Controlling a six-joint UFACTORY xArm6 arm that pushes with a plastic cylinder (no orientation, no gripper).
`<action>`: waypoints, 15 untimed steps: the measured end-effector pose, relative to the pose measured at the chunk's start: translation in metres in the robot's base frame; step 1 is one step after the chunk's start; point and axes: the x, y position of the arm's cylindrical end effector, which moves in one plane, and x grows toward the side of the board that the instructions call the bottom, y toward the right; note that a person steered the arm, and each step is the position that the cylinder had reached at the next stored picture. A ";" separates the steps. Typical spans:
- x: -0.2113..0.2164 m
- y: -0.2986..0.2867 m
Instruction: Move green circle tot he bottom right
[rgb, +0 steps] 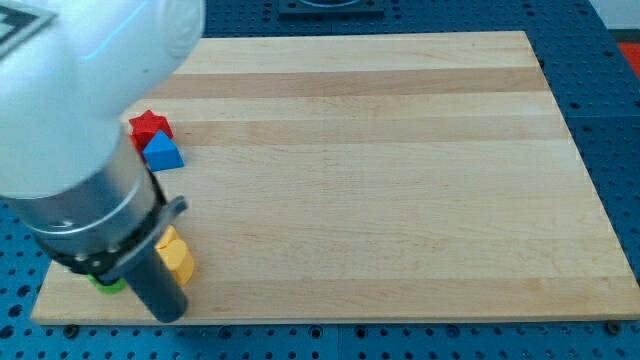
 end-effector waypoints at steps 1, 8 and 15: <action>0.001 -0.025; -0.024 -0.077; -0.024 -0.053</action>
